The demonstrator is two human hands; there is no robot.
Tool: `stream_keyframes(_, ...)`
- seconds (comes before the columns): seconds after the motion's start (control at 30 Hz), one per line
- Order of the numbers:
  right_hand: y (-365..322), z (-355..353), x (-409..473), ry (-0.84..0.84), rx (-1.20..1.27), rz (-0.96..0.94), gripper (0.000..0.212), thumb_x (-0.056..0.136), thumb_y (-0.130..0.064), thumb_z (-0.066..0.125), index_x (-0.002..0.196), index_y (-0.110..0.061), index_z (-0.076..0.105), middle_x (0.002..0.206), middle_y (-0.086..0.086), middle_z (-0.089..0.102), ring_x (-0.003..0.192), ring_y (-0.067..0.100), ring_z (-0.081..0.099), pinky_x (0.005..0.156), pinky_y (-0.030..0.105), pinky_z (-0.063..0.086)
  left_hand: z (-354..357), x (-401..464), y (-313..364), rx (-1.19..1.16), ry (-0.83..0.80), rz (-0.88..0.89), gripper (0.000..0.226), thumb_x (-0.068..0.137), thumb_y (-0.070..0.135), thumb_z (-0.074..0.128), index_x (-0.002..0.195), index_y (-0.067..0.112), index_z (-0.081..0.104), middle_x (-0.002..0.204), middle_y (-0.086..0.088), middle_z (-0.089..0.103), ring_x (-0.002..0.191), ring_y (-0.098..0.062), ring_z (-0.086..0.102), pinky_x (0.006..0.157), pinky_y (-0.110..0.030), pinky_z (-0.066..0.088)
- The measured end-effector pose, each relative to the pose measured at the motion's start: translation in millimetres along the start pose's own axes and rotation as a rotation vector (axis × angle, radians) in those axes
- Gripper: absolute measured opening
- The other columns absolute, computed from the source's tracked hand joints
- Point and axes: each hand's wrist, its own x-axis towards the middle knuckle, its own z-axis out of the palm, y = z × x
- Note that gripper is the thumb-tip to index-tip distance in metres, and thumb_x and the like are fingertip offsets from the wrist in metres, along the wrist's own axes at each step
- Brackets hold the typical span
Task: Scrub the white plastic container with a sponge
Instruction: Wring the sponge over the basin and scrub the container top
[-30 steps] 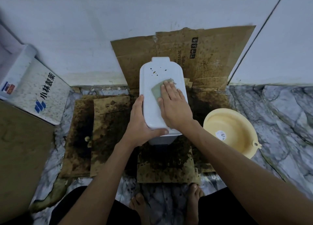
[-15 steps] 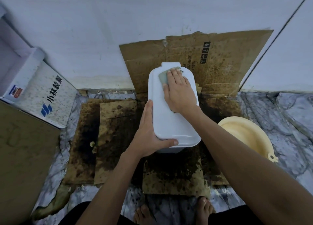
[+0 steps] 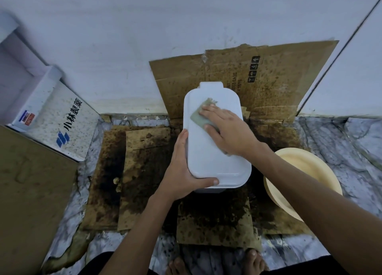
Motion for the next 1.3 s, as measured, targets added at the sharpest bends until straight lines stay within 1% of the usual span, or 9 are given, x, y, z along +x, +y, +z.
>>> stream_keyframes(0.3,16,5,61,0.042,-0.170,0.256,0.055,0.105,-0.034,0.025,0.156,-0.016,0.024,0.165,0.007,0.020,0.153,0.022,0.013,0.124,0.045,0.013,1,0,0,-0.029,0.001,0.006,0.142,0.056,0.058,0.096,0.159,0.045,-0.002,0.168,0.020,0.003,0.157,-0.011,0.016,0.123,-0.053,0.031)
stream_keyframes(0.43,-4,14,74,-0.026,-0.152,0.139,0.053,0.106,-0.034,0.022,0.157,-0.021,0.022,0.166,0.003,0.016,0.154,0.019,0.009,0.124,0.042,0.009,0,-2,0,-0.020,-0.002,-0.006,0.142,0.055,0.062,0.095,0.158,0.045,-0.002,0.166,0.024,0.004,0.155,-0.007,0.018,0.122,-0.050,0.033)
stream_keyframes(0.63,-24,15,15,-0.072,-0.121,-0.072,0.048,0.106,-0.034,0.030,0.153,-0.025,0.034,0.164,0.000,0.025,0.153,0.017,0.018,0.124,0.039,0.013,0,-4,0,0.013,0.002,0.015,0.139,0.057,0.066,0.092,0.156,0.049,-0.004,0.166,0.028,-0.002,0.155,0.001,0.007,0.126,-0.048,0.024)
stream_keyframes(0.7,-17,11,0,-0.036,-0.101,-0.015,0.049,0.106,-0.035,0.032,0.154,-0.024,0.034,0.163,0.000,0.027,0.152,0.017,0.020,0.123,0.039,0.014,0,-4,0,0.009,-0.006,0.016,0.139,0.057,0.067,0.091,0.155,0.051,-0.006,0.167,0.027,-0.002,0.156,0.000,0.006,0.127,-0.048,0.023)
stream_keyframes(0.83,10,4,10,0.049,-0.107,0.186,0.053,0.105,-0.035,0.032,0.154,-0.017,0.032,0.163,0.005,0.027,0.152,0.022,0.020,0.123,0.043,0.017,0,-1,-2,-0.029,-0.014,0.008,0.142,0.057,0.059,0.095,0.160,0.039,-0.001,0.169,0.016,0.003,0.157,-0.010,0.013,0.124,-0.052,0.028)
stream_keyframes(0.9,16,2,33,0.079,-0.115,0.274,0.053,0.104,-0.031,0.030,0.154,-0.014,0.030,0.163,0.007,0.026,0.153,0.023,0.017,0.123,0.045,0.015,-2,-1,-3,-0.022,-0.009,-0.010,0.143,0.057,0.059,0.096,0.159,0.040,-0.002,0.168,0.020,0.002,0.156,-0.005,0.013,0.124,-0.050,0.028)
stream_keyframes(1.03,2,9,57,0.041,-0.141,0.254,0.052,0.105,-0.029,0.028,0.155,-0.017,0.028,0.165,0.004,0.023,0.153,0.021,0.013,0.122,0.043,0.012,-3,-2,-3,-0.038,-0.021,-0.033,0.144,0.056,0.059,0.096,0.159,0.043,-0.003,0.166,0.027,0.002,0.154,0.001,0.014,0.125,-0.044,0.029)
stream_keyframes(1.17,-28,17,12,-0.021,-0.136,0.043,0.051,0.105,-0.033,0.030,0.155,-0.022,0.030,0.163,0.000,0.027,0.152,0.016,0.018,0.121,0.038,0.015,-4,-3,-3,-0.013,-0.043,-0.041,0.143,0.055,0.065,0.093,0.159,0.042,-0.003,0.165,0.031,-0.004,0.153,0.008,0.006,0.125,-0.034,0.022)
stream_keyframes(1.3,-18,14,-50,0.091,-0.034,0.218,0.054,0.103,-0.038,0.039,0.154,-0.022,0.033,0.163,-0.002,0.028,0.152,0.016,0.019,0.122,0.044,0.021,-9,-2,3,0.032,-0.069,-0.049,0.143,0.052,0.071,0.091,0.158,0.042,-0.001,0.164,0.031,-0.003,0.154,0.004,0.006,0.127,-0.038,0.019)
